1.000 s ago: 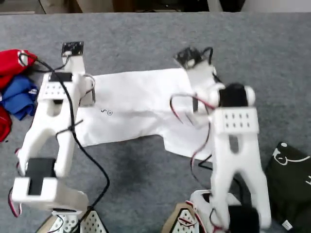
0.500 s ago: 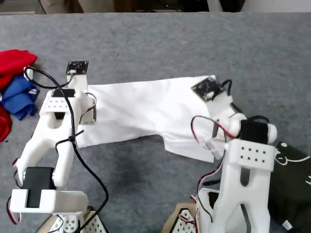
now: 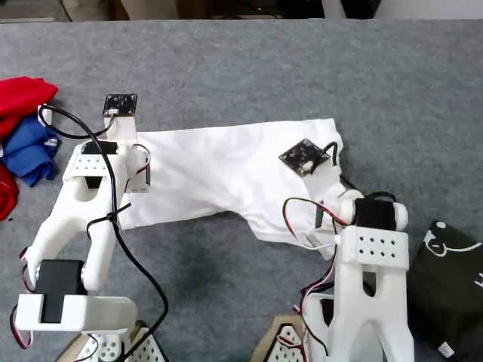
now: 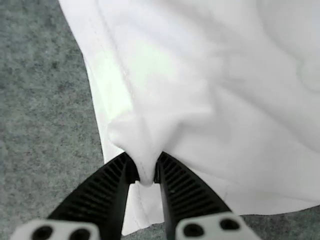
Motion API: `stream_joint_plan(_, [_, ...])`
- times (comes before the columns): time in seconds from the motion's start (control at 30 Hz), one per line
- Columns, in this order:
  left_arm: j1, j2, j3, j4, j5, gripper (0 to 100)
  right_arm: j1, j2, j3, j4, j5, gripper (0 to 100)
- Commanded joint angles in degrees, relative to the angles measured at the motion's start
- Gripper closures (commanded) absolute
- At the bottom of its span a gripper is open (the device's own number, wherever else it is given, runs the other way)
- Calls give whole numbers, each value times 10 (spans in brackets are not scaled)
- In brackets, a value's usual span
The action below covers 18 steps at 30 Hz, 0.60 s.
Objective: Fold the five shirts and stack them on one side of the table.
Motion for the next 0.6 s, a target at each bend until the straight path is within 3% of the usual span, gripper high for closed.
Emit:
stream_joint_plan(0.0, [3, -24, -2, -8, -4, 982, -6, -14, 1, -25, 7, 994])
stream_joint_plan(0.17, [2, -24, 4, 7, -68, 982, -6, -14, 1, -24, 33, 993])
stream_joint_plan(0.3, [3, -27, 11, 66, -105, 972, 0, -15, 0, -24, 48, 957])
stream_joint_plan(0.47, [3, -29, 10, 122, -132, 801, 10, -16, -10, -25, 53, 803])
stream_joint_plan(0.57, [-3, -30, 2, 142, -135, 775, 10, -16, -29, -20, 53, 753])
